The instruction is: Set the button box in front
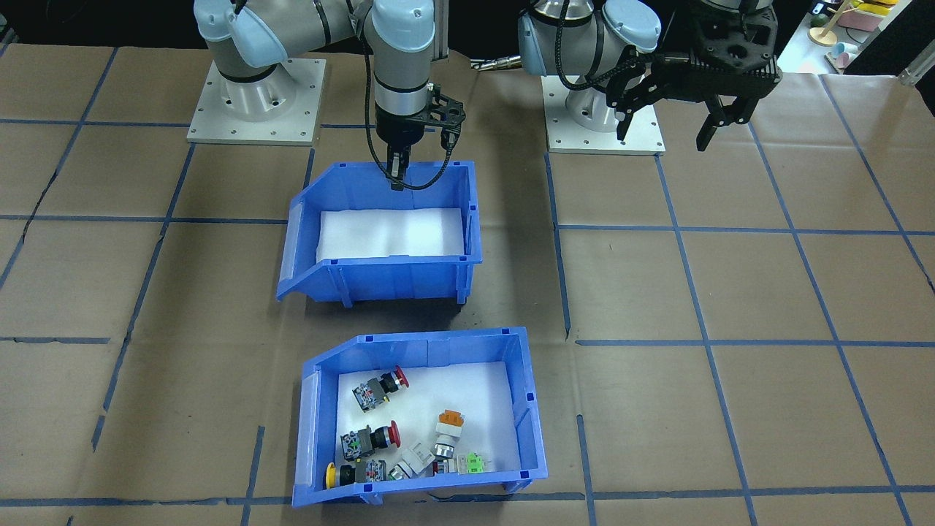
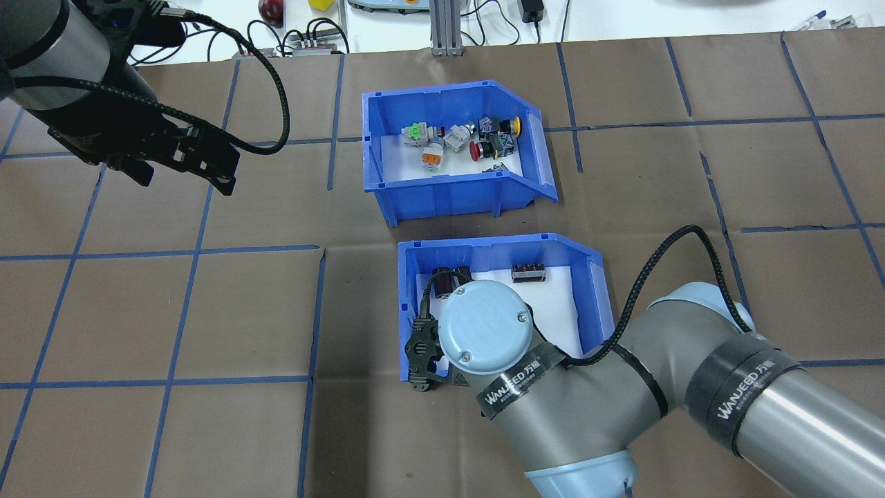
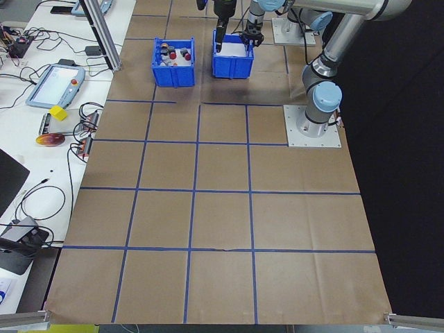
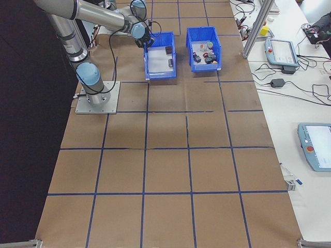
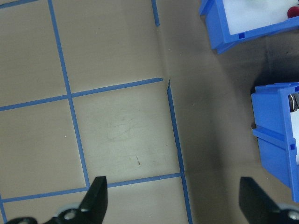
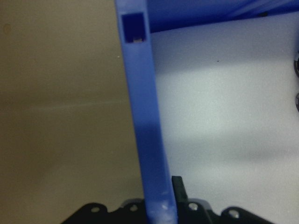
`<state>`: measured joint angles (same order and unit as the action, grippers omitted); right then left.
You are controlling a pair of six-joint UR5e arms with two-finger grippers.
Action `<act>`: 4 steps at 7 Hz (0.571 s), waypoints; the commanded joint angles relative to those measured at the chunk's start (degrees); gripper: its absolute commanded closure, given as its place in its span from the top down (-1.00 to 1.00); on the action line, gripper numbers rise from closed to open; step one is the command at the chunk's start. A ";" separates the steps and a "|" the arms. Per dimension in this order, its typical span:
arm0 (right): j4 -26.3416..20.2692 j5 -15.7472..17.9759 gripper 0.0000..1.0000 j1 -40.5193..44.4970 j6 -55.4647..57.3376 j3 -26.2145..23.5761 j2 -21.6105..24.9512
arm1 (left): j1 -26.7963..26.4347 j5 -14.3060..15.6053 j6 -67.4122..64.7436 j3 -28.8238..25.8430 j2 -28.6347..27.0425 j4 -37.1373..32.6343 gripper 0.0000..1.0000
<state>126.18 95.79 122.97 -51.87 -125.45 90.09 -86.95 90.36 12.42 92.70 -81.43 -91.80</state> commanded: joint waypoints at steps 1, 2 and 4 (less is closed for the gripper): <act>0.46 0.10 0.55 0.43 0.63 -0.14 -0.44 | 0.03 -0.28 -0.46 0.38 -0.57 -0.31 0.98; 0.21 0.36 1.00 0.08 0.46 0.20 -0.09 | 0.03 -0.19 -2.47 0.55 -0.39 -0.40 0.98; -2.93 0.54 1.00 -1.59 0.02 3.09 3.14 | 0.03 -0.54 -6.53 1.78 0.14 0.30 0.98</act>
<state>125.38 96.21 122.20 -51.63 -124.03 91.28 -86.92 89.97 7.61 94.04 -81.40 -91.96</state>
